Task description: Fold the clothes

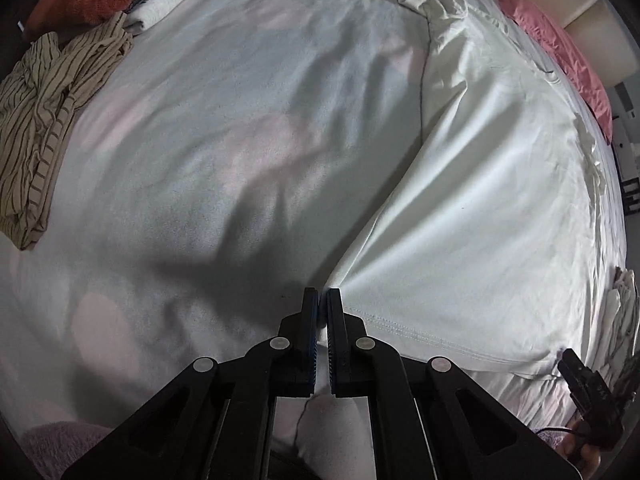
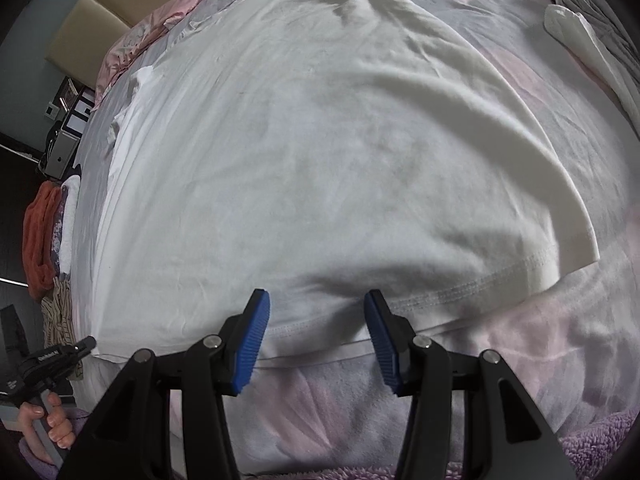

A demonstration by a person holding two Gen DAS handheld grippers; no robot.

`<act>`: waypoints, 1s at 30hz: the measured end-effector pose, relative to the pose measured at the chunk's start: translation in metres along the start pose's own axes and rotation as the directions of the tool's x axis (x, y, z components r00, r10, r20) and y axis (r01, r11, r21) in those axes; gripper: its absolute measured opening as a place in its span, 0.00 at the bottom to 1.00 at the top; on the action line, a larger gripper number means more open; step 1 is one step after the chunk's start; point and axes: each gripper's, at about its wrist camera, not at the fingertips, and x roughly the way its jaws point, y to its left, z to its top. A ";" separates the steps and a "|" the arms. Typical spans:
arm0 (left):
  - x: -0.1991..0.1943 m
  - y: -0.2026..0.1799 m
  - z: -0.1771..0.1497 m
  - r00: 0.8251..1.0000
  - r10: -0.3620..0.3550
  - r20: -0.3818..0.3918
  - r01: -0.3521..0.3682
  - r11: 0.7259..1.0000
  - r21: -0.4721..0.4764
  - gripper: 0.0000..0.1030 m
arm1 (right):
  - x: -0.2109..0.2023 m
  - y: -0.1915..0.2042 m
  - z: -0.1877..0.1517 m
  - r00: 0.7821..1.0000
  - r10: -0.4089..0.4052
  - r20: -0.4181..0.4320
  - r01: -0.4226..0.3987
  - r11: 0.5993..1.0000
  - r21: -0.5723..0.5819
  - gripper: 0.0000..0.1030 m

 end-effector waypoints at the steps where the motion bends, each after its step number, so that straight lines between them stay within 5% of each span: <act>1: 0.001 0.001 0.001 1.000 -0.007 -0.006 0.007 1.000 -0.006 0.04 | -0.005 -0.005 0.006 1.000 0.006 -0.008 -0.006 1.000 0.011 0.47; 5: 0.002 -0.001 0.000 1.000 -0.027 -0.010 0.027 1.000 0.001 0.04 | -0.036 -0.039 0.040 1.000 -0.008 -0.009 0.008 0.999 0.050 0.47; 10: 0.003 -0.003 0.001 0.999 -0.044 -0.007 0.044 0.999 0.002 0.04 | -0.074 -0.097 0.068 0.986 -0.163 0.028 0.160 0.983 0.096 0.46; 13: 0.004 0.000 0.003 0.999 -0.048 -0.008 0.048 0.999 -0.019 0.04 | -0.082 -0.144 0.055 0.985 -0.171 -0.016 0.172 0.972 0.162 0.36; 16: 0.005 0.002 0.005 0.999 -0.049 -0.007 0.049 0.998 -0.032 0.04 | -0.070 -0.159 0.051 0.994 -0.096 -0.045 0.104 0.966 0.235 0.35; 22: 0.003 0.000 0.003 0.999 -0.040 0.004 0.040 0.999 -0.019 0.04 | -0.068 -0.166 0.051 0.997 -0.074 -0.038 0.081 0.969 0.235 0.35; 26: 0.004 -0.001 0.001 0.999 -0.042 0.002 0.042 0.999 -0.016 0.04 | -0.061 -0.149 0.052 0.995 -0.084 -0.053 0.091 0.982 0.164 0.09; 30: 0.005 -0.002 -0.001 0.999 -0.040 0.000 0.040 0.999 -0.013 0.04 | -0.064 -0.121 0.049 1.000 0.018 -0.005 -0.017 0.998 0.056 0.03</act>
